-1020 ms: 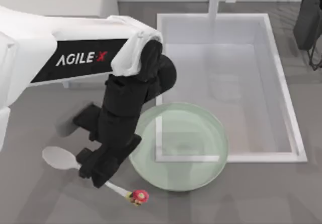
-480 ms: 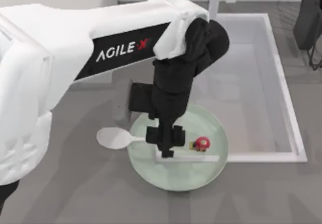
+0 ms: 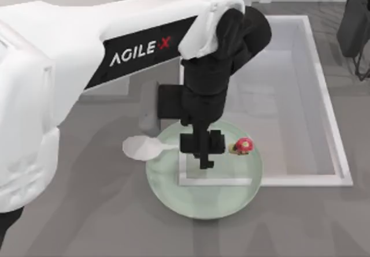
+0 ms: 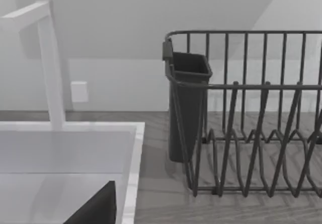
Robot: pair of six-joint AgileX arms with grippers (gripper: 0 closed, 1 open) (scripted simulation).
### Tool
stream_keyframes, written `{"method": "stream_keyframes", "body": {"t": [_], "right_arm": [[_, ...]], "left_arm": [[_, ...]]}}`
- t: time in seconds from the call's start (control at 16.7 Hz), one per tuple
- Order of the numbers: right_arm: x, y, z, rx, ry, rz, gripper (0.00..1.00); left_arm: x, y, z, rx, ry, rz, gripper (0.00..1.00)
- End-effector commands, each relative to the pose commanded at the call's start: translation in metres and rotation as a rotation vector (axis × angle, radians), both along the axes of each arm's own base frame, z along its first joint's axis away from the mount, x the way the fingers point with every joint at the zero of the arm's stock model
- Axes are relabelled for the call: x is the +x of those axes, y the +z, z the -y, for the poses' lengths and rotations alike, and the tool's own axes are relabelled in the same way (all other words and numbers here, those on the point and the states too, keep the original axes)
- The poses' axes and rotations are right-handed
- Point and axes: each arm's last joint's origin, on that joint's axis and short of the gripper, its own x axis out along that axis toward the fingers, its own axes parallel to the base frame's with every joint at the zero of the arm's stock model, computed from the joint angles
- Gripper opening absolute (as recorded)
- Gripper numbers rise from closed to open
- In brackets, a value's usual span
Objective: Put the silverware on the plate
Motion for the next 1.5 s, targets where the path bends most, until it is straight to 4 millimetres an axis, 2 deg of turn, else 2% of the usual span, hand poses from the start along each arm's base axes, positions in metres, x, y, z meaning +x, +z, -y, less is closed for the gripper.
{"method": "stream_keyframes", "body": {"t": [0.3,0.96,1.26,1.5], "right_arm": [[0.000,0.000,0.000,0.000,0.000,0.000,1.00],[0.000,0.000,0.000,0.000,0.000,0.000,1.00],[0.000,0.000,0.000,0.000,0.000,0.000,1.00],[0.000,0.000,0.000,0.000,0.000,0.000,1.00]], "left_arm": [[-0.004,0.005,0.000,-0.003,-0.011,-0.008,0.00],[-0.045,0.034,0.010,-0.041,-0.144,-0.043,0.00],[-0.044,0.033,0.012,-0.060,-0.136,-0.019,0.00],[-0.031,0.020,0.011,-0.064,-0.097,0.008,0.00]]}}
